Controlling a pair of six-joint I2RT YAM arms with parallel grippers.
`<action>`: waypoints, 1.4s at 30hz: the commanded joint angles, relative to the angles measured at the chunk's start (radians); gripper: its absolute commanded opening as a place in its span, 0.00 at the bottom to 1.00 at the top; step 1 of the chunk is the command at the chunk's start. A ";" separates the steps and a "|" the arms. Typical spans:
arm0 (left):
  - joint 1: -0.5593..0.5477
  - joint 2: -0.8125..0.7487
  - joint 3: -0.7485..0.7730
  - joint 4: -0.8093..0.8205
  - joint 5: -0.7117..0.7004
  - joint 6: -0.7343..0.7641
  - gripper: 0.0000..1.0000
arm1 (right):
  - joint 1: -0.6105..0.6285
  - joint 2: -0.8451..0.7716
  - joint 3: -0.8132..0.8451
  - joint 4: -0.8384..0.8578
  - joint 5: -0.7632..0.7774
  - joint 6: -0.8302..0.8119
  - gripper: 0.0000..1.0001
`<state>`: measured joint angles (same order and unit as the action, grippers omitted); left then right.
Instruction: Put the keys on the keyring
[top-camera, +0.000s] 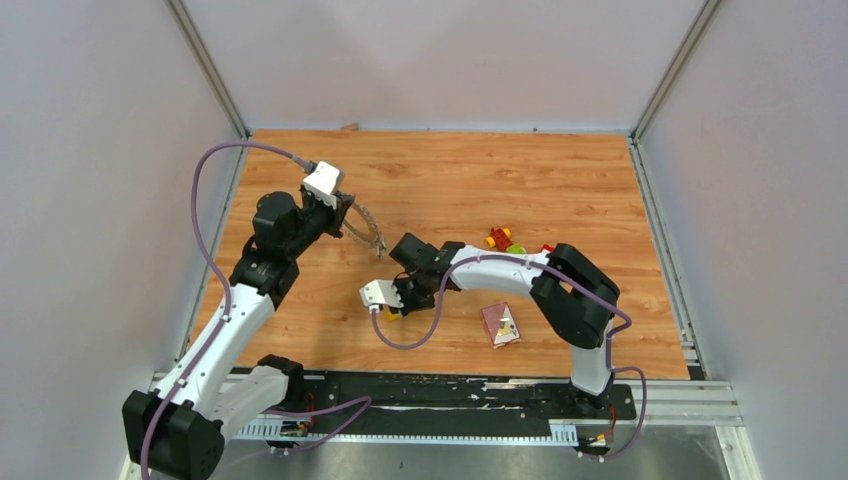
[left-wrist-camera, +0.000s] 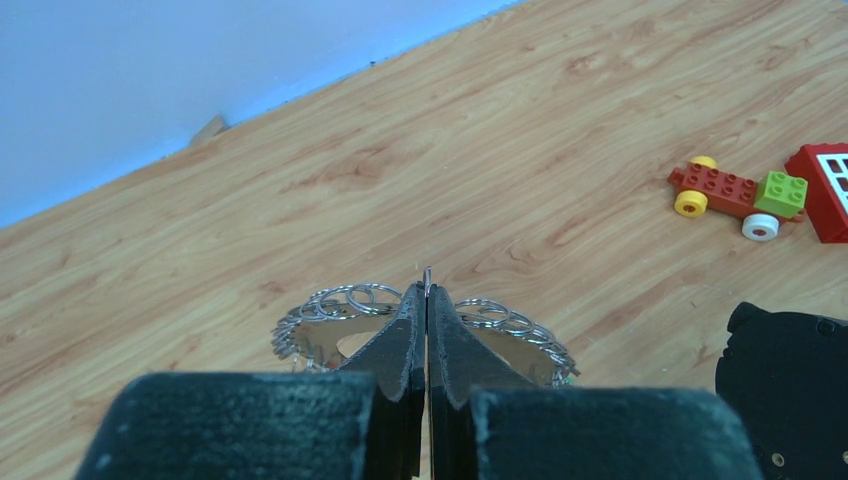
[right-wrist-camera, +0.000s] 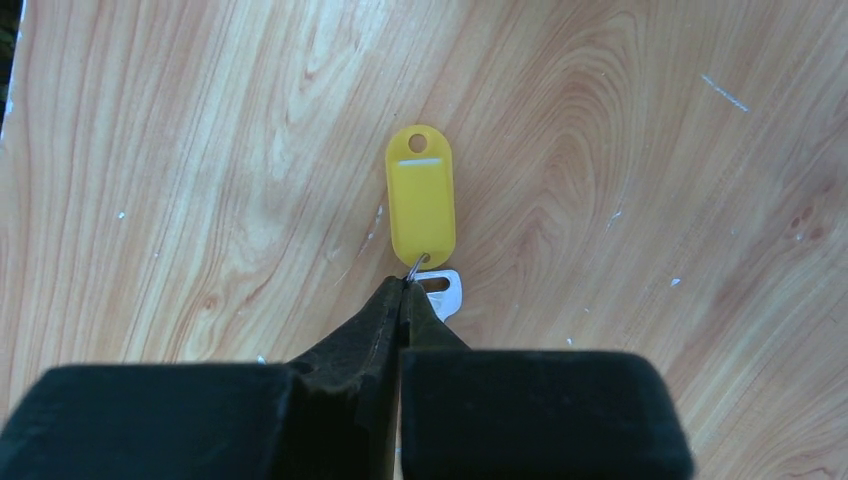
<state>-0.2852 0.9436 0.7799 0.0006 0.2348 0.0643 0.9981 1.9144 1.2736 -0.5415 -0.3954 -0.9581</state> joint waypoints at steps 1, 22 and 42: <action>0.008 -0.013 0.004 0.071 0.026 -0.020 0.00 | -0.002 -0.022 0.048 -0.017 -0.045 0.031 0.00; 0.008 -0.016 -0.012 0.090 0.074 -0.020 0.00 | -0.093 -0.081 -0.049 -0.090 -0.222 0.040 0.05; 0.008 -0.016 -0.018 0.095 0.086 -0.021 0.00 | -0.057 -0.070 -0.049 -0.036 -0.135 0.070 0.27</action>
<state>-0.2852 0.9436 0.7589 0.0120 0.3058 0.0563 0.9230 1.8778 1.2240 -0.6186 -0.5419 -0.8875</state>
